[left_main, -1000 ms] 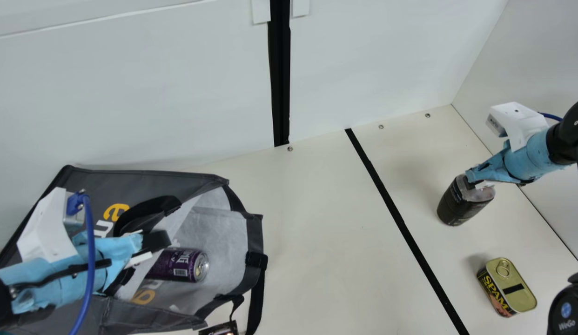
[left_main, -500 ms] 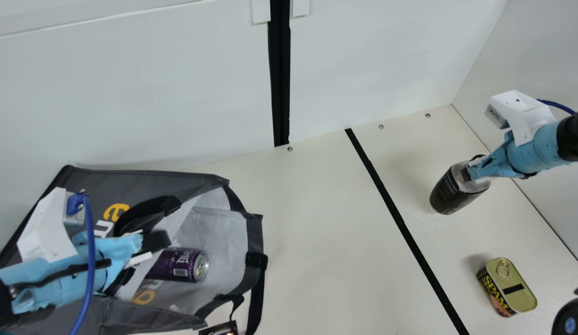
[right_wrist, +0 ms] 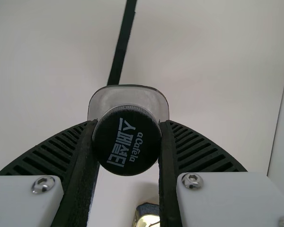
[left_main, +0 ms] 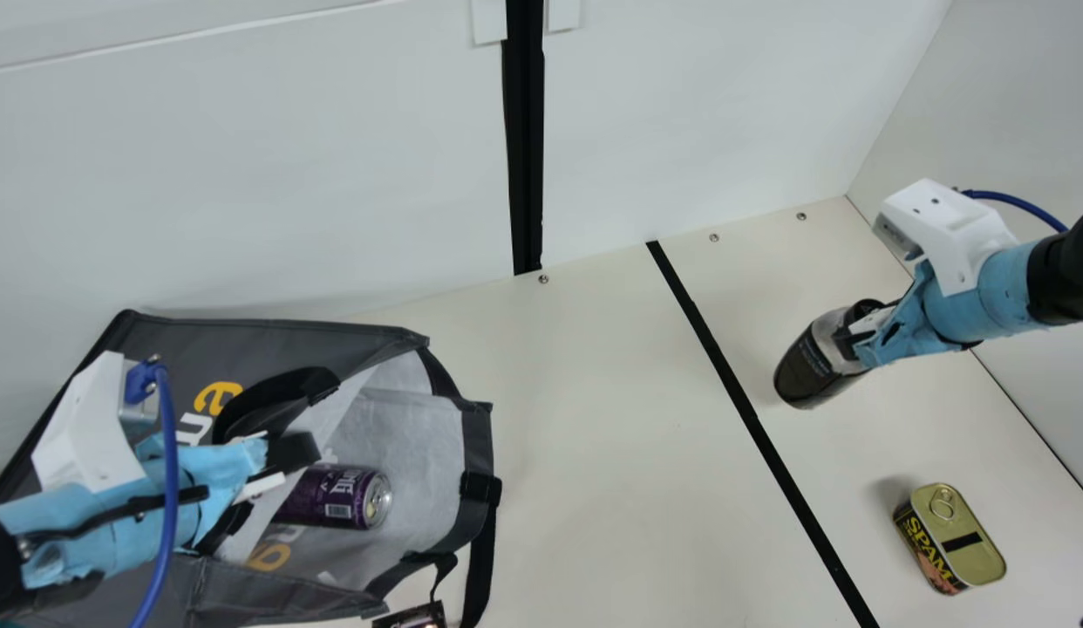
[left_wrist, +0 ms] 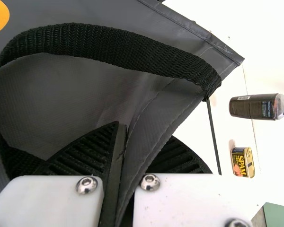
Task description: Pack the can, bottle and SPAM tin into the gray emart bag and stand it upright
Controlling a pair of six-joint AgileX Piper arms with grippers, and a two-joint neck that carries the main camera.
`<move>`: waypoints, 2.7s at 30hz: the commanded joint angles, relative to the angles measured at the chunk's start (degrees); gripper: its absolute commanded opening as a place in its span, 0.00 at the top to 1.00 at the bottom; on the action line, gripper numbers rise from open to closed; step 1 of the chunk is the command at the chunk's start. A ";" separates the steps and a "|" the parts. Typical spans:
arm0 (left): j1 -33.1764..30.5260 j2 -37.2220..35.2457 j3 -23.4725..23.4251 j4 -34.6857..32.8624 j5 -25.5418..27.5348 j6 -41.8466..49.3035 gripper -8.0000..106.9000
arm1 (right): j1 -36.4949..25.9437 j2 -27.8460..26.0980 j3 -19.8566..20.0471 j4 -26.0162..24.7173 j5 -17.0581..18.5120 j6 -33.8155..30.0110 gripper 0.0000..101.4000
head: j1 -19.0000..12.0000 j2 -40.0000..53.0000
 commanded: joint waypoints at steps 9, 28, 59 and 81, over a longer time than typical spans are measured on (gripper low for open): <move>0.00 0.00 0.00 0.00 0.00 0.00 1.00 | 2.99 -5.50 5.03 1.51 -0.07 -4.00 1.00 | -1.30 -0.14; 0.00 0.00 0.00 0.00 0.00 0.00 1.00 | 9.42 -15.93 15.51 3.10 -0.07 -8.44 1.00 | -1.30 -0.14; 0.00 0.00 0.00 0.00 0.00 0.00 1.00 | 29.88 -29.25 23.43 -1.03 -0.07 3.46 1.00 | -1.30 -0.14; 0.00 0.00 0.00 0.00 0.00 0.00 1.00 | 40.34 -34.49 21.69 3.60 -0.07 14.56 1.00 | -1.30 -0.14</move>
